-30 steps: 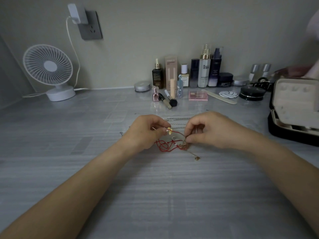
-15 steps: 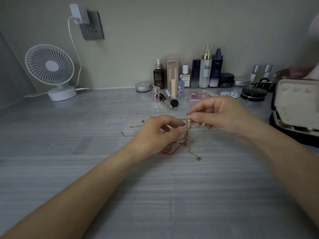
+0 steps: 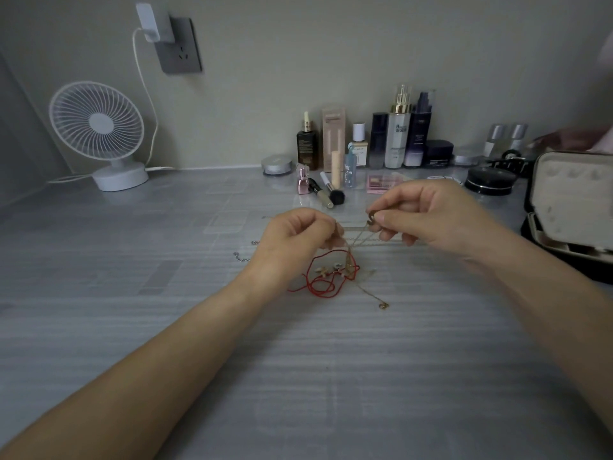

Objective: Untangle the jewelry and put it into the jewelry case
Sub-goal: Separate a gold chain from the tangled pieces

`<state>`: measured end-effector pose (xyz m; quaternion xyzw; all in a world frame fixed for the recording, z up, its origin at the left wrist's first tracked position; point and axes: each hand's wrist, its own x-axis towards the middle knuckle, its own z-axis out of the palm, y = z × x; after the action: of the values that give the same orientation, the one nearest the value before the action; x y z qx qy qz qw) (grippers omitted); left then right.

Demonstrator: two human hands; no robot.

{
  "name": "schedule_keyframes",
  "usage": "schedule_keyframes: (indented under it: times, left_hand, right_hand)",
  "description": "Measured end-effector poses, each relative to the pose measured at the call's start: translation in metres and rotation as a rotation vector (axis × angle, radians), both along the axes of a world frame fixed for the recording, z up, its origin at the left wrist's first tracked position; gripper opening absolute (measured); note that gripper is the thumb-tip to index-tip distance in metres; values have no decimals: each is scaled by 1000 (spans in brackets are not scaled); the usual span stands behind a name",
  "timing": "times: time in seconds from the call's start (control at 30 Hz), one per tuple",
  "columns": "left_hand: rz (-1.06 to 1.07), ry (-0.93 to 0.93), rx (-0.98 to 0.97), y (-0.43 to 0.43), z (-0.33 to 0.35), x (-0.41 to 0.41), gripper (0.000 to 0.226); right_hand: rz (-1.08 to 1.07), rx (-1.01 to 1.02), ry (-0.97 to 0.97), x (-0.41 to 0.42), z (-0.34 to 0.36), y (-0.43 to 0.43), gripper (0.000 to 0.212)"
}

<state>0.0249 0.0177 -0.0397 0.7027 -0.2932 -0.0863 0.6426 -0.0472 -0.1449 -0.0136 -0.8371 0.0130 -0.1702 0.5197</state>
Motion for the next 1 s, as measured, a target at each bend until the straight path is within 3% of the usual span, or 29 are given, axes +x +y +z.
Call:
schedule_keyframes:
  times: [0.27, 0.4, 0.53, 0.83, 1.0]
  left_hand:
    - [-29, -7, 118, 1, -2, 0, 33]
    - [-67, -161, 218, -3, -10, -2, 12]
    - [-132, -192, 247, -7, -16, -4, 9]
    - [-98, -66, 126, -5, -16, 4, 18]
    - [-161, -89, 134, -9, -19, -1, 18]
  right_hand:
    - [30, 162, -39, -1, 1, 0, 14]
    - [80, 207, -60, 0, -1, 5, 14]
    - [131, 264, -64, -3, 0, 10, 11]
    - [84, 296, -95, -7, 8, 9, 11]
    - [112, 343, -59, -9, 10, 10, 11]
